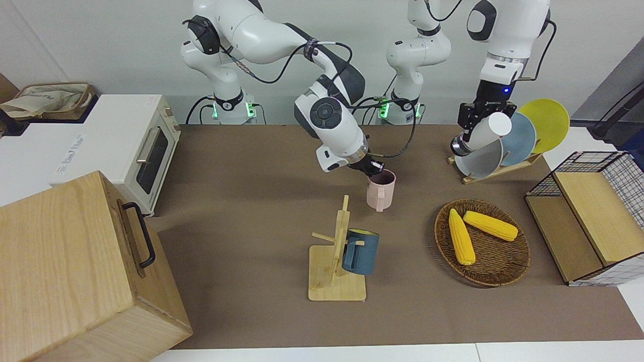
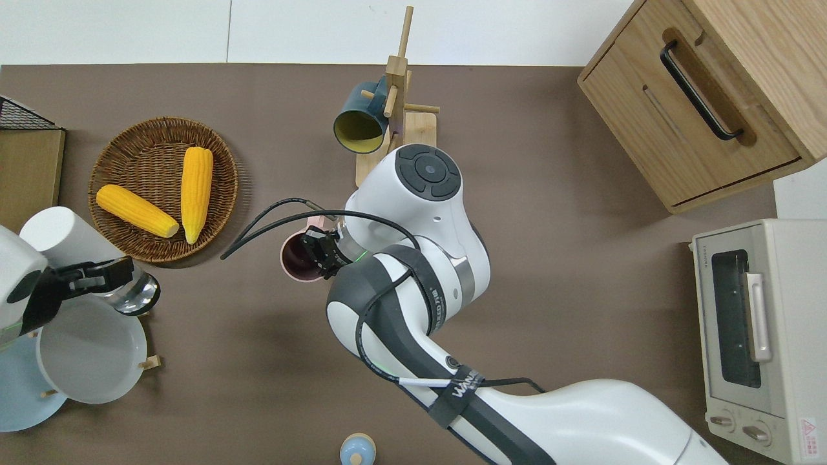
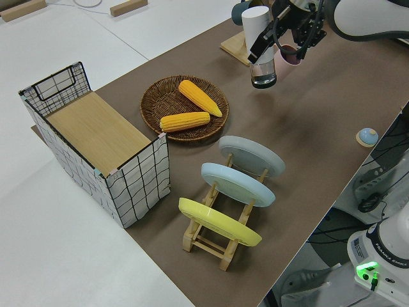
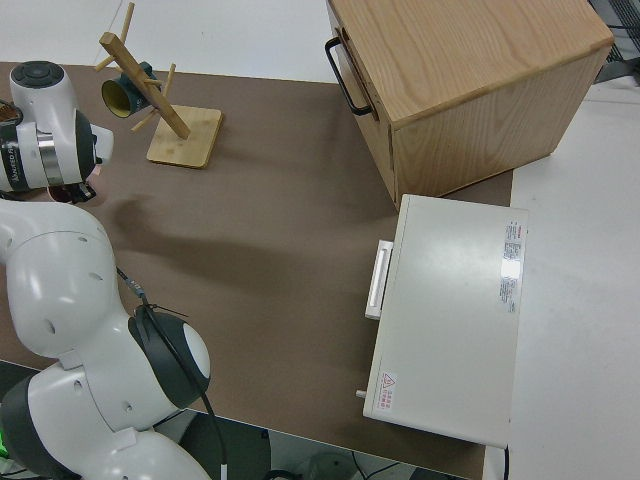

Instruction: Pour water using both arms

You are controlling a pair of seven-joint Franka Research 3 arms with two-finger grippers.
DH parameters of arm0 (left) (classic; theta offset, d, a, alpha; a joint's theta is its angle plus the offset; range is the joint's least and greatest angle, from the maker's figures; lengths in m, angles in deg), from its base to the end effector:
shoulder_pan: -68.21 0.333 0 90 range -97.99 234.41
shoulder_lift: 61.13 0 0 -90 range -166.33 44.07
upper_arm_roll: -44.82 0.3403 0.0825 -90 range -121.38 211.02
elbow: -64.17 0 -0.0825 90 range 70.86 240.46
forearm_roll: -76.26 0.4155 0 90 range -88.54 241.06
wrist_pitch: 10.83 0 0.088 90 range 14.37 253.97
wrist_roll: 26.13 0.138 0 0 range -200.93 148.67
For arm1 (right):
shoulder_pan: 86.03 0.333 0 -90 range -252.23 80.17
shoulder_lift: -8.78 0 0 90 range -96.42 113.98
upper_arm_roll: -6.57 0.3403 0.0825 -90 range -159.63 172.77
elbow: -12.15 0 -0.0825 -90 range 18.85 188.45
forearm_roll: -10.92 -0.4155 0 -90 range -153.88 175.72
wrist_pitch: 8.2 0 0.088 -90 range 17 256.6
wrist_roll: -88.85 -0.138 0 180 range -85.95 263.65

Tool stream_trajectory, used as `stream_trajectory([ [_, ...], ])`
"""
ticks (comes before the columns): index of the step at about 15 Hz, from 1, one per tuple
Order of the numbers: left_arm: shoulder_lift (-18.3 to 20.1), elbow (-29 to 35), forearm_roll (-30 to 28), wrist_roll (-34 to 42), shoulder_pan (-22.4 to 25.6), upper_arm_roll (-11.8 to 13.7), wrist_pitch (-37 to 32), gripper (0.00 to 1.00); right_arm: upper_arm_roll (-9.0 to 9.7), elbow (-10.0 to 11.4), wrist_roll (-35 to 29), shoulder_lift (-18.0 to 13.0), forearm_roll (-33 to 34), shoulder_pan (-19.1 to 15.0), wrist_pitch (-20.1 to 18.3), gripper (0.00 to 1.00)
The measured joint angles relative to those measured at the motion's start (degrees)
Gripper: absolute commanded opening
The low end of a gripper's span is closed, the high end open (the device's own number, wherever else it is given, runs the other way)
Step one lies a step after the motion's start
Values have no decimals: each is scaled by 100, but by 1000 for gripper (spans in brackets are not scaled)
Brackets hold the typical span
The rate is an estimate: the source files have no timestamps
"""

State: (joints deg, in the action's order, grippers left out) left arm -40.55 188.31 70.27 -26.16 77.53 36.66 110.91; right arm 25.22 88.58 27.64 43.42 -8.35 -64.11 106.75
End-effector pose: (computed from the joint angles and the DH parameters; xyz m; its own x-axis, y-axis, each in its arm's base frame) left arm 0.5087 -0.0038 0.5577 0.9488 0.0678 0.3084 0.0545 -0.9972 0.0518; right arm 0.6050 0.4871 0.3904 0.8088 -0.4337 -0.3971 -0.5543 -0.7879 -0.2682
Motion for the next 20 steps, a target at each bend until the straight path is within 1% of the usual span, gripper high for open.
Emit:
stream_trajectory([
  [3, 64, 172, 0, -26, -1, -131, 5, 0, 0, -31, -174, 209, -257, 189, 286, 0],
  [7, 73, 274, 0, -51, -1, -213, 16, 0, 1, -49, -500, 444, -286, 425, 605, 0],
  [8, 73, 284, 0, -52, -1, -214, 20, 0, 0, -51, -524, 507, -286, 441, 713, 37],
  [10, 75, 291, 0, -53, -1, -214, 24, 0, -3, -61, -536, 607, -286, 443, 850, 318],
  [11, 76, 292, 0, -53, -1, -214, 27, 0, -6, -68, -536, 646, -287, 443, 909, 585],
  [12, 77, 292, 0, -53, -1, -214, 29, 0, -9, -79, -536, 670, -287, 443, 942, 996],
  [16, 79, 294, 0, -55, -1, -214, 34, 0, -11, -131, -534, 680, -273, 481, 1133, 985],
  [20, 79, 304, 0, -56, -1, -214, 35, 0, -12, -219, -537, 644, 137, 544, 1105, 987],
])
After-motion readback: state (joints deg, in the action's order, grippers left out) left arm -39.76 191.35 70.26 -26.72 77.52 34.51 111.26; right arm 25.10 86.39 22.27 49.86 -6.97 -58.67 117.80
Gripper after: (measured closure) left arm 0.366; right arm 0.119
